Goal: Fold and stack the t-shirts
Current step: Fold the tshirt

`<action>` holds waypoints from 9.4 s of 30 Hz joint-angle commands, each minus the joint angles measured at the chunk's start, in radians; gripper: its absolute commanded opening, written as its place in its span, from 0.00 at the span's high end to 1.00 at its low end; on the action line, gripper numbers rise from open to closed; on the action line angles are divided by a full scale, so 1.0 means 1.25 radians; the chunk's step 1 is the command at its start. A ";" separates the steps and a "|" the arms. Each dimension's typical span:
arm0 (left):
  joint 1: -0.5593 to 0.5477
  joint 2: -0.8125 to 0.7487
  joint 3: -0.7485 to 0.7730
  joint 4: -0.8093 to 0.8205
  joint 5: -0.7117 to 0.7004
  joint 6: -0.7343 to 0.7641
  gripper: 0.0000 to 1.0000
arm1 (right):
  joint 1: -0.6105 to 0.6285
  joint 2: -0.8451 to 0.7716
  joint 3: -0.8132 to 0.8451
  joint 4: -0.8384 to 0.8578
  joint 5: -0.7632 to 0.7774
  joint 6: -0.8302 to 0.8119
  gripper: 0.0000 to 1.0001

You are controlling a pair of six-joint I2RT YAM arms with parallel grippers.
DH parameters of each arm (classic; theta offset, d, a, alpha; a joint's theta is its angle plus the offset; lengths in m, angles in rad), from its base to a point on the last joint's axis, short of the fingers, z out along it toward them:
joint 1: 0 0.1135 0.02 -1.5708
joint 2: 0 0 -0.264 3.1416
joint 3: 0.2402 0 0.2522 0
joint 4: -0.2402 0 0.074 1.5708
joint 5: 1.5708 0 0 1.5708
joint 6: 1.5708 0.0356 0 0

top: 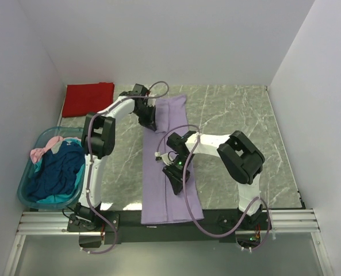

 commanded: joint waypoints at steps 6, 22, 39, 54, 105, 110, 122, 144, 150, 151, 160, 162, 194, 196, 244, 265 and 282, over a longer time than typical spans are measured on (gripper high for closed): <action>-0.014 0.046 0.148 0.011 0.031 0.030 0.84 | -0.144 -0.120 0.122 0.007 -0.107 0.002 0.61; 0.028 -0.230 -0.240 0.222 0.208 -0.123 0.84 | -0.341 0.062 0.358 0.229 0.067 0.374 0.69; 0.036 -0.142 -0.409 0.372 0.218 -0.230 0.88 | -0.351 0.281 0.381 0.256 0.144 0.469 0.95; 0.098 -0.004 -0.236 0.373 0.219 -0.284 0.87 | -0.423 0.439 0.678 0.200 0.168 0.508 1.00; -0.097 -1.342 -1.153 0.043 0.218 0.982 0.40 | 0.124 -0.651 -0.339 0.219 0.421 -0.296 0.28; -0.216 -1.261 -1.156 0.088 0.158 0.939 0.66 | 0.275 -0.631 -0.420 0.330 0.476 -0.297 0.42; -0.461 -1.205 -1.239 0.288 -0.015 0.810 0.57 | 0.354 -0.545 -0.500 0.418 0.522 -0.303 0.43; -0.491 -1.039 -1.196 0.310 -0.089 0.787 0.80 | 0.355 -0.455 -0.519 0.404 0.533 -0.314 0.87; -0.491 -1.079 -1.184 0.265 -0.081 0.793 1.00 | 0.355 -0.512 -0.512 0.386 0.530 -0.298 1.00; -0.491 -1.094 -1.180 0.256 -0.073 0.791 1.00 | 0.355 -0.524 -0.507 0.380 0.531 -0.291 1.00; -0.489 -1.181 -1.074 0.100 0.002 0.782 1.00 | 0.350 -0.649 -0.451 0.300 0.480 -0.255 1.00; -0.476 -1.184 -1.054 0.091 0.008 0.789 1.00 | 0.334 -0.655 -0.437 0.289 0.486 -0.282 1.00; 0.025 -0.433 -0.487 0.348 0.176 1.070 1.00 | -0.198 -0.079 0.181 0.281 0.400 -0.827 1.00; 0.034 -0.394 -0.455 0.357 0.173 1.070 1.00 | -0.207 -0.032 0.227 0.277 0.398 -0.833 1.00; 0.088 -0.419 -0.713 0.742 0.459 -0.299 0.44 | -0.311 -0.029 0.174 0.370 -0.115 0.267 0.57; 0.095 -0.516 -0.856 0.624 0.470 -0.149 0.52 | -0.354 -0.085 0.002 0.321 -0.109 0.219 0.65; 0.002 -0.275 -0.825 0.835 0.376 -0.369 0.71 | -0.263 0.088 -0.016 0.498 -0.133 0.353 0.73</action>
